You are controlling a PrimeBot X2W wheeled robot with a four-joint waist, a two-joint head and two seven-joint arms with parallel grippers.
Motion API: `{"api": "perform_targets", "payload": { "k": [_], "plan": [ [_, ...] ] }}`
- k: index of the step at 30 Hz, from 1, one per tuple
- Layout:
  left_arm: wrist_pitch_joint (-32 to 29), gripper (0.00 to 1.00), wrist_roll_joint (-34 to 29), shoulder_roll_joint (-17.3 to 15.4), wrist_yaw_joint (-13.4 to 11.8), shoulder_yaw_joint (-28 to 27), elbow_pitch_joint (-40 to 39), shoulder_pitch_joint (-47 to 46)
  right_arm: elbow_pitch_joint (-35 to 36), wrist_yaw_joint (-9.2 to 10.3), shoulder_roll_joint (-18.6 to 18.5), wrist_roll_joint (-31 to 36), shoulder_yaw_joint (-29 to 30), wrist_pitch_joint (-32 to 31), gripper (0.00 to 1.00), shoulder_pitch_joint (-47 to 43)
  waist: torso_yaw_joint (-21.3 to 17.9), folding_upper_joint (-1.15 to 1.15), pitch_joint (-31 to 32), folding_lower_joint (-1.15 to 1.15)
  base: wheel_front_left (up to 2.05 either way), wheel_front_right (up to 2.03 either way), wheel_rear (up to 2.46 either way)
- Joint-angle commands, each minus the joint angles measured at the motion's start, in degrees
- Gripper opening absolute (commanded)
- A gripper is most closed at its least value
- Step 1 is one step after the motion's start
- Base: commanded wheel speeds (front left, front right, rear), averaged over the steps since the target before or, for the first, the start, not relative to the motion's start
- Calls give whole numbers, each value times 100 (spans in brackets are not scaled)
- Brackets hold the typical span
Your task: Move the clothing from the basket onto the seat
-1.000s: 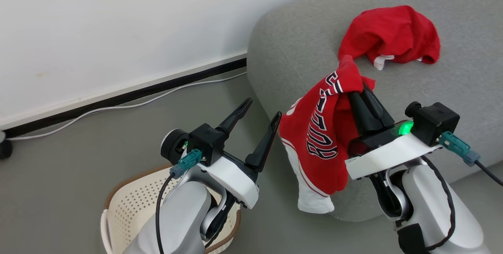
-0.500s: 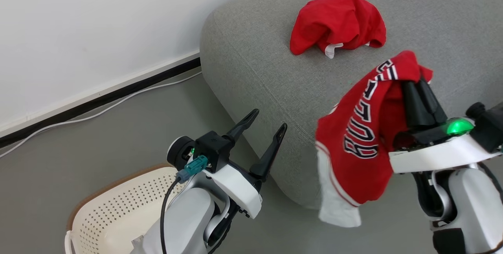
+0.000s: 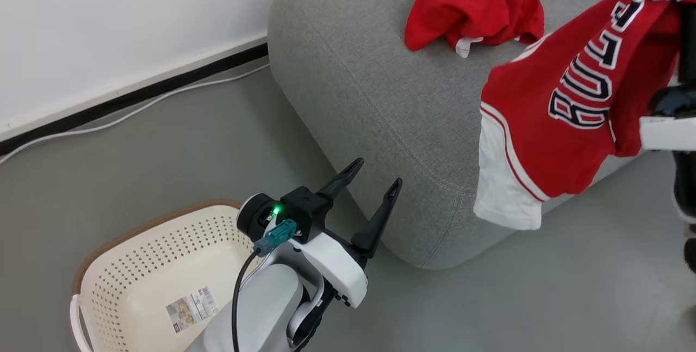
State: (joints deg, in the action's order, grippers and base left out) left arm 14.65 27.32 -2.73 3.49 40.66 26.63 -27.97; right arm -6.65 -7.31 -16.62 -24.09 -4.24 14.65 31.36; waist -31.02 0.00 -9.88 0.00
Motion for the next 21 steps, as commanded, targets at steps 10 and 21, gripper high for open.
{"api": "perform_targets", "payload": {
  "k": [10, 21],
  "plan": [
    [35, 100, -119, -15, -117, 124, 3, -672, -205, -18, -899, -150, 444, 35, 0, 1289, 526, 0, -950, 0, 0, 0, 0],
    [35, 100, -215, -15, -202, 315, 189, -1082, -942, -18, -1728, 1, 711, 35, 0, 2541, 874, 0, -1786, 0, 0, 0, 0]
  ]
}}
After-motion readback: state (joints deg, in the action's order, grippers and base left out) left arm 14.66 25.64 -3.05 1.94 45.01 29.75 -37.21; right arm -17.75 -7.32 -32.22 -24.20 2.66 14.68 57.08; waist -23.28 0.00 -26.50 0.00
